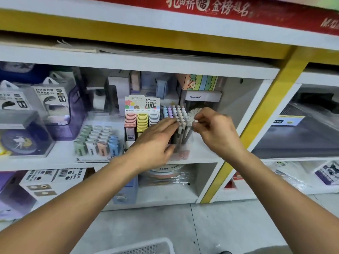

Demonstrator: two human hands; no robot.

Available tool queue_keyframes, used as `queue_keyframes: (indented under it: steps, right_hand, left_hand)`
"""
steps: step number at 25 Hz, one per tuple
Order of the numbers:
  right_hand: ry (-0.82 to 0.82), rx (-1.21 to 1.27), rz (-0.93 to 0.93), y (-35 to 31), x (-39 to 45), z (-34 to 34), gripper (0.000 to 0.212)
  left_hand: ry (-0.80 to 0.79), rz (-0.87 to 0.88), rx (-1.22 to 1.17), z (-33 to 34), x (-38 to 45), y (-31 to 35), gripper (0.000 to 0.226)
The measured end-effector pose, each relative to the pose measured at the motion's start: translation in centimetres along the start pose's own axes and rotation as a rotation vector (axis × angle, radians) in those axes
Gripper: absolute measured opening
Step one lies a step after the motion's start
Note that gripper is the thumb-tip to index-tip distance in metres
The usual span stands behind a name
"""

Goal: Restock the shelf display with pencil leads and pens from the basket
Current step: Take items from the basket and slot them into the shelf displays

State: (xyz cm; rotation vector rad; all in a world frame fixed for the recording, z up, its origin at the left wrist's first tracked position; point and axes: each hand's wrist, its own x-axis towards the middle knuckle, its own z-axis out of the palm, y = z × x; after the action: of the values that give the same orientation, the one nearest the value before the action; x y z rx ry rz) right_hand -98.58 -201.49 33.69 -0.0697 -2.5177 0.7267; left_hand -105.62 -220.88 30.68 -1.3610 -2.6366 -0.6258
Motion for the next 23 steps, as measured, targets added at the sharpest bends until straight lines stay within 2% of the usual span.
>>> queue_keyframes:
  steps: [10,14,16,20,21,23]
  right_hand:
    - [-0.068,-0.066,-0.057,0.7,0.3,0.5,0.005]
    - [-0.124,-0.221,-0.040,1.1,0.5,1.8,0.032]
    - [-0.084,-0.215,-0.019,0.8,0.4,1.9,0.035]
    - [-0.001,-0.147,0.011,-1.6,-1.3,2.3,0.028]
    - [-0.025,-0.120,0.006,-2.4,-2.1,3.0,0.025]
    - [-0.159,-0.078,0.016,-3.6,-4.3,5.2,0.021]
  left_hand:
    - [-0.002,-0.006,-0.018,0.2,0.2,-0.2,0.067]
    - [-0.022,0.009,-0.031,-0.1,-0.2,-0.3,0.067]
    - [-0.009,0.010,-0.051,-0.6,-0.5,-0.3,0.066]
    - [0.148,-0.017,-0.071,-1.2,-2.3,0.0,0.042]
    - [0.130,-0.050,-0.069,-1.0,-3.0,0.0,0.033]
    - [-0.017,-0.157,-0.073,-0.2,-4.6,-0.4,0.025]
